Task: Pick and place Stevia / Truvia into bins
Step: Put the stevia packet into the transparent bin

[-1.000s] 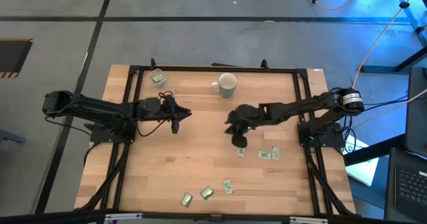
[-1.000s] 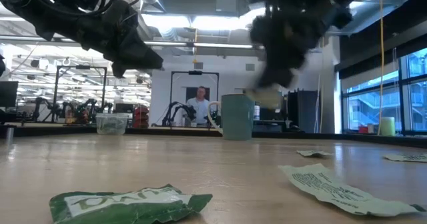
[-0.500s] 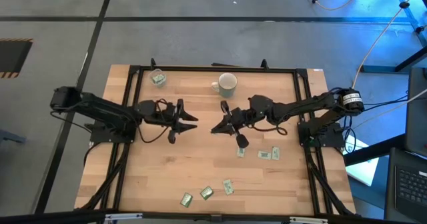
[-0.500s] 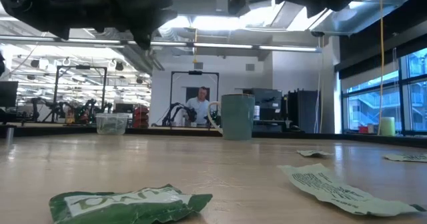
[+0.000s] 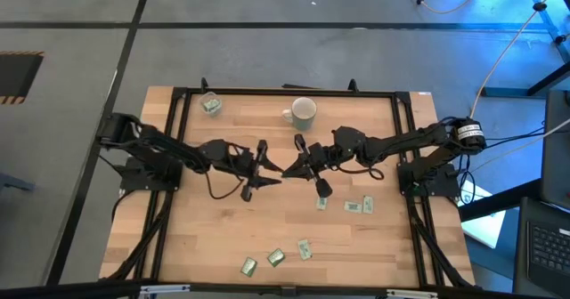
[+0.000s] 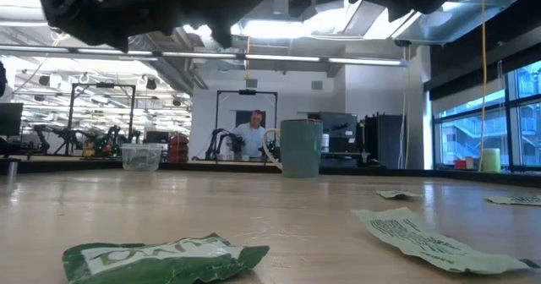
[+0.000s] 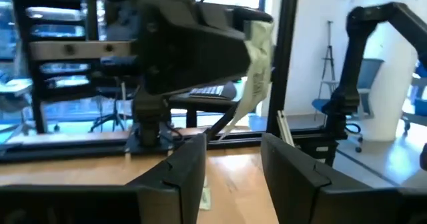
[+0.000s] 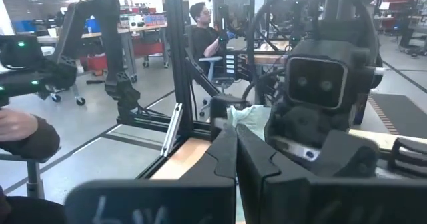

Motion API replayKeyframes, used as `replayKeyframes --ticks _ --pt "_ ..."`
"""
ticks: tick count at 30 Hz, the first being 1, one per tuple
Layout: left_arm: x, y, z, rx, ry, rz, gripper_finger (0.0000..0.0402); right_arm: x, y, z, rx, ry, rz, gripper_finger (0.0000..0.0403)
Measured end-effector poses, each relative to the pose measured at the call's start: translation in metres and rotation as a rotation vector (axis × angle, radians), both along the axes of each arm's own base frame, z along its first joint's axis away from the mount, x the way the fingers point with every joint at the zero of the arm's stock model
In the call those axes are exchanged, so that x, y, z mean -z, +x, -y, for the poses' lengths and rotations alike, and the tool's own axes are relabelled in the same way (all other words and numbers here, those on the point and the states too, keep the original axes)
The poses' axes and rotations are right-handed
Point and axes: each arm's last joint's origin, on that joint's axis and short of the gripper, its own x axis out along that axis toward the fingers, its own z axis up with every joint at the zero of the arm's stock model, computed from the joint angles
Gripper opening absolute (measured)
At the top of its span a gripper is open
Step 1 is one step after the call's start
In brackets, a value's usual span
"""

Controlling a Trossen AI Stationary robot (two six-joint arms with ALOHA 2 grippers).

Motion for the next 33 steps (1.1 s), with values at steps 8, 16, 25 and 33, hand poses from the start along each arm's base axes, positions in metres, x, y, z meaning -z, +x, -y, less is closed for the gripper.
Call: replayKeyframes --ticks 8,16,25,33 --pt "-0.0033 0.0125 0.0016 0.024 0.047 0.006 0.0139 0.0007 0.0 0.0 -0.002 0.021 -0.017 0.0" --pt "-0.0056 0.0117 0.0023 0.042 0.066 0.028 0.0122 0.0026 0.0 0.0 0.0 -0.004 -0.028 0.0" --pt "-0.0057 0.0117 0.0025 0.042 0.066 0.029 0.0056 0.0028 0.0 0.0 0.0 -0.007 -0.03 0.001" --pt "-0.0054 0.0117 0.0025 0.042 0.064 0.025 0.0006 0.0028 0.0 0.0 0.001 -0.026 -0.021 0.0032"
